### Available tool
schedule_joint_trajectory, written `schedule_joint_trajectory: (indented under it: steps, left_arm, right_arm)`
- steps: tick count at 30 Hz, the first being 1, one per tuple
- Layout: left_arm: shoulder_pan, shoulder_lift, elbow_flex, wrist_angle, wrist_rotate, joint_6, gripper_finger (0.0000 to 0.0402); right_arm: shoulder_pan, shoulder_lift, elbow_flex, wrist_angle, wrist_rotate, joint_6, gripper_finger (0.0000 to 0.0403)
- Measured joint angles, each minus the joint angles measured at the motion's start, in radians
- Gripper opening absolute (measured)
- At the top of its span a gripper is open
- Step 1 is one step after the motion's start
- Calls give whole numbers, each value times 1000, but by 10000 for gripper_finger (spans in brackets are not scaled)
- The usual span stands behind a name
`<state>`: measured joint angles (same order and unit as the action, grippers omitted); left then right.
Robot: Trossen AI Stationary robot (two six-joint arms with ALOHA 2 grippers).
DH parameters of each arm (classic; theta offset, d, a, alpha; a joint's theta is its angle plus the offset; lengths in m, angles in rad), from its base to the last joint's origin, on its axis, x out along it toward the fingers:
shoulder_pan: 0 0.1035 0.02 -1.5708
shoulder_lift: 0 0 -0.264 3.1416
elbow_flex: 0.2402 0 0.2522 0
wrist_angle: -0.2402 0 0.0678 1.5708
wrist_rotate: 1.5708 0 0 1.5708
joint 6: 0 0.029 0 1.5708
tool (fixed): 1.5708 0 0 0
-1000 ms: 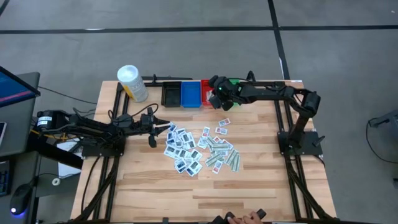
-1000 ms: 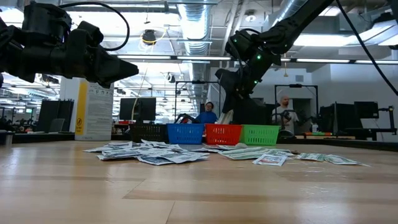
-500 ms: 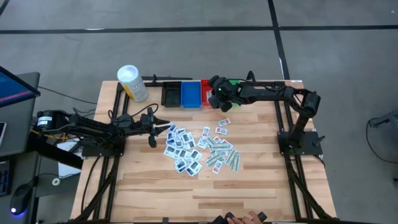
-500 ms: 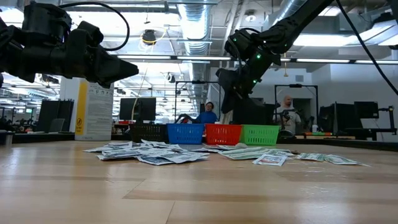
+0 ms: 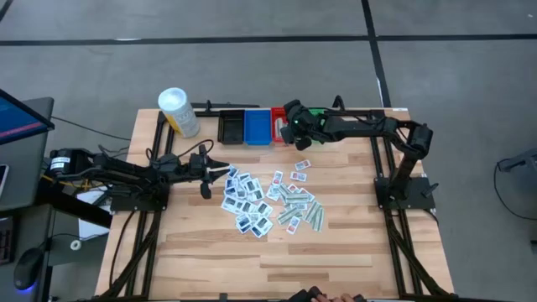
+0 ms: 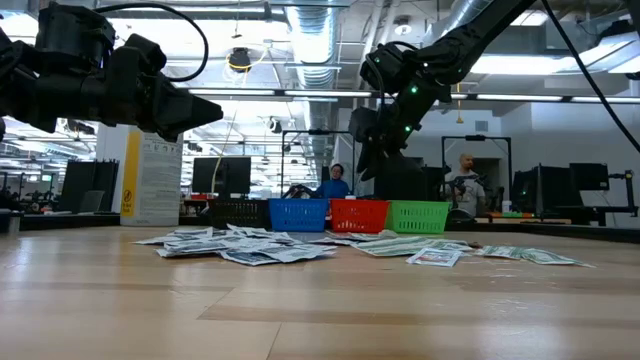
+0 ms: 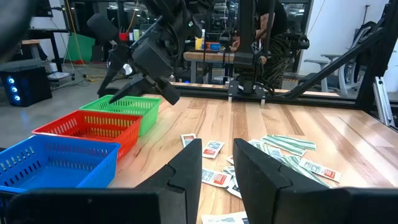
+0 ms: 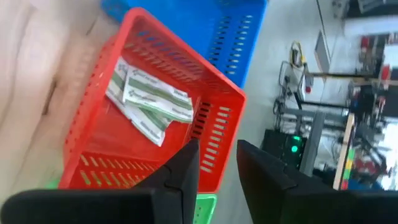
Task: Pick & Place First Aid Supplies
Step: Put the green bandage pack into the red bin
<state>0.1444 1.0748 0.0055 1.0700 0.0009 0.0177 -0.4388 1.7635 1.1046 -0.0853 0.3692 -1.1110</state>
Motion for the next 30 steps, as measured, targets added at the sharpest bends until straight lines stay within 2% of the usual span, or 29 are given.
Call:
schedule_joint_trajectory:
  steps: [8,11,15,24,27,30]
  left_arm:
    - [0,0,0,0,0,0,93]
    - [0,0,0,0,0,0,93]
    - [0,0,0,0,0,0,93]
    - [0,0,0,0,0,0,93]
    - [0,0,0,0,0,0,93]
    - [0,0,0,0,0,0,93]
  right_arm:
    - [28,-78,0,-118,-6,188,98]
    - [44,-114,0,-194,-53,253,98]
    - [70,-159,0,-301,-185,346,98]
    - [126,-189,0,-405,-617,516,98]
    - [160,-189,-12,-397,-688,515,98]
    - [199,-188,-42,-392,-714,493,98]
